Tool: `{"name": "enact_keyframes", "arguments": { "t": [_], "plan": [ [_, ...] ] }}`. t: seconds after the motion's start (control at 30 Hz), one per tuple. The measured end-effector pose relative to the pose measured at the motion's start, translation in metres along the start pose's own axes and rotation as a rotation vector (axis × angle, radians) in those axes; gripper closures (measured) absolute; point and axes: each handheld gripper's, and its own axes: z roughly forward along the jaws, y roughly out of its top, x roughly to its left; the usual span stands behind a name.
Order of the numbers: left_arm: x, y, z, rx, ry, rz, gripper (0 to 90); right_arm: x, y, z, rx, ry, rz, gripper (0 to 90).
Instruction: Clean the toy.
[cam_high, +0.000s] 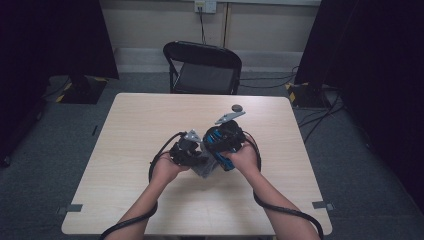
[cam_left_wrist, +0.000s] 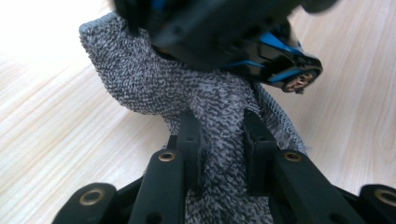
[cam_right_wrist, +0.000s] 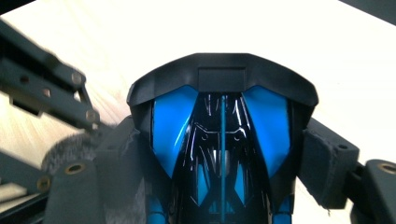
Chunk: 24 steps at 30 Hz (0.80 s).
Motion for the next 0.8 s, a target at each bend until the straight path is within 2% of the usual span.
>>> {"name": "enact_keyframes", "arguments": {
  "t": [0.8],
  "plan": [
    [-0.022,-0.002,0.020,0.027,-0.045,0.055,72.8,-0.004,0.014,0.000,-0.004,-0.020,0.023,25.4]
  ]
}}
